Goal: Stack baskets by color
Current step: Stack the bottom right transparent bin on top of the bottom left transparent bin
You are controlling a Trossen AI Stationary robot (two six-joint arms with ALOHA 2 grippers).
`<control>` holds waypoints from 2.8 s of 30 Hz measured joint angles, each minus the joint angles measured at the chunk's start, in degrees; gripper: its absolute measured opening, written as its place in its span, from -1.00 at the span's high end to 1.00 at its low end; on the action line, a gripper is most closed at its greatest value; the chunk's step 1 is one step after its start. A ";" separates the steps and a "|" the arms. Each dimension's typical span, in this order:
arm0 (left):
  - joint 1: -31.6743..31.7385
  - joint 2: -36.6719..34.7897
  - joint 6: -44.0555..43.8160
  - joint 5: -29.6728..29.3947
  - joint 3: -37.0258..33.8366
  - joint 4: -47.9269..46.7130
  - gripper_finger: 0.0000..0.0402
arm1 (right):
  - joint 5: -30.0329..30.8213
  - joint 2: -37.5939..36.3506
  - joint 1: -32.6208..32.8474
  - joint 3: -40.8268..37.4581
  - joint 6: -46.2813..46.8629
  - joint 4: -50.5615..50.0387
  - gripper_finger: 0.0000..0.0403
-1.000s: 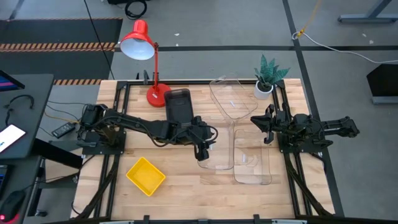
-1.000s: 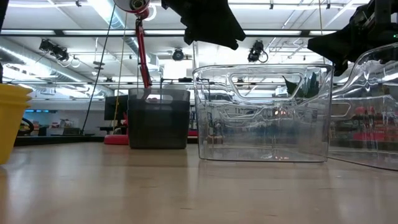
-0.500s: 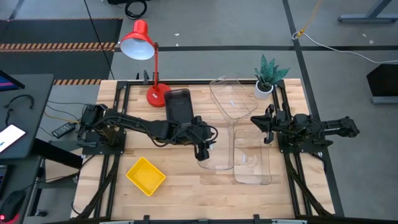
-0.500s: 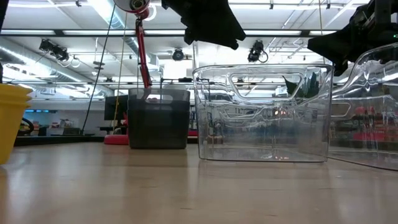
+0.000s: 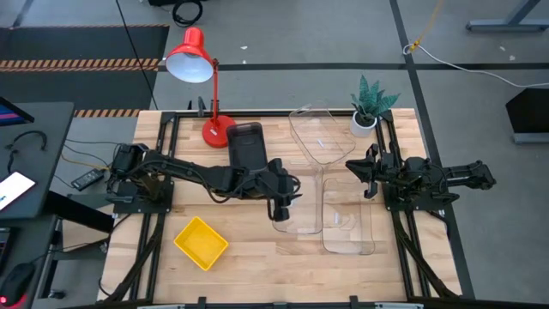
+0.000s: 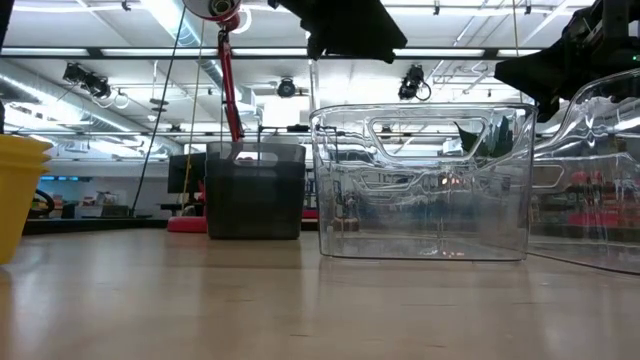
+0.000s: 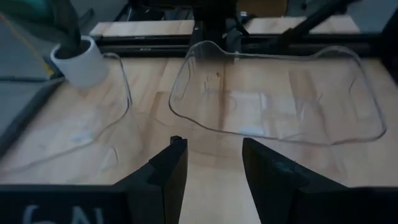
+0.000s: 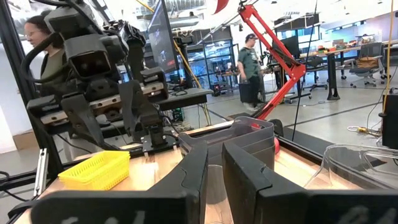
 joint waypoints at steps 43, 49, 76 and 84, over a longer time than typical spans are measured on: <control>-4.64 -0.04 -1.46 8.16 11.76 -41.74 0.03 | -0.02 0.00 0.00 -0.01 0.00 -0.02 0.73; -6.76 -0.59 -0.43 8.22 12.83 -42.07 0.07 | -0.02 0.00 0.00 -0.02 0.00 -0.02 0.73; -9.85 21.20 -8.53 9.24 30.13 -17.77 0.05 | -0.01 0.00 0.00 -0.02 0.00 0.34 0.73; -11.14 33.47 -2.47 10.75 48.28 -25.26 0.03 | 0.00 0.00 0.00 -0.02 0.00 0.37 0.73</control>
